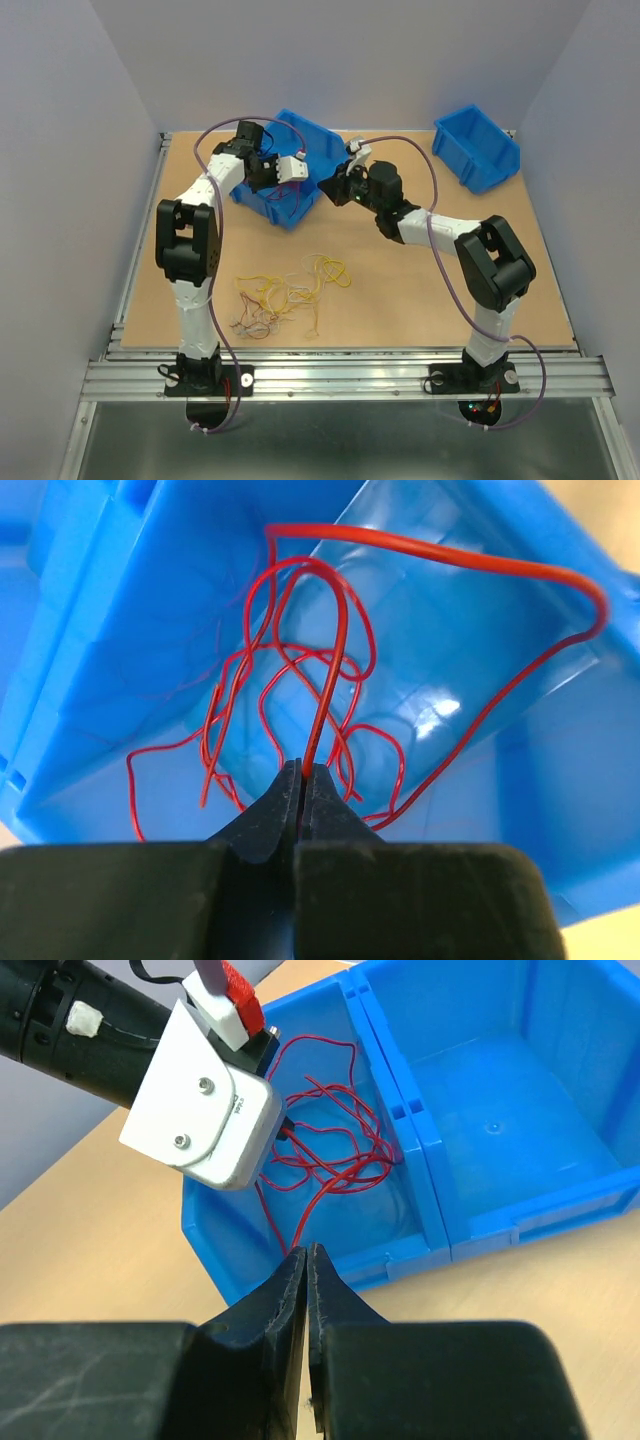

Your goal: Untangle the cables

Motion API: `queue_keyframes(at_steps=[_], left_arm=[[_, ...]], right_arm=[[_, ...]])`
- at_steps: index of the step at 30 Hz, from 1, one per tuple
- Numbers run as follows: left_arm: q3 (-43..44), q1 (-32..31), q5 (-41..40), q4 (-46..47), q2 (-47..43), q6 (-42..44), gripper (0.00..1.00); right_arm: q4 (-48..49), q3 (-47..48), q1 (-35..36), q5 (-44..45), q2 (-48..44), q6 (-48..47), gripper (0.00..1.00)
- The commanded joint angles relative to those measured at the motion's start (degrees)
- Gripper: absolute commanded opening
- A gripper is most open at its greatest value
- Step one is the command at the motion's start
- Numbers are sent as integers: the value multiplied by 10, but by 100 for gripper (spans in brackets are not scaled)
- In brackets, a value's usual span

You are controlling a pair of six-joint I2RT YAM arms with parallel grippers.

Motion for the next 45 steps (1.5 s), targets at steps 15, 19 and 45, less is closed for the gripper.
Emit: queue_keyframes(at_steps=[15,19,45], left_arm=[[-114,-7,-19,233,-171,-115,99],[-107,-7,-31,270,-200,-181,99],[-471,-6,-92,618,-469,-520,84]], right_arm=[[42,-26,-9,-7,-38,13,9],[45,-33,-10,-6,-43,14,9],[67,-116,-17,28,-124,0,39]])
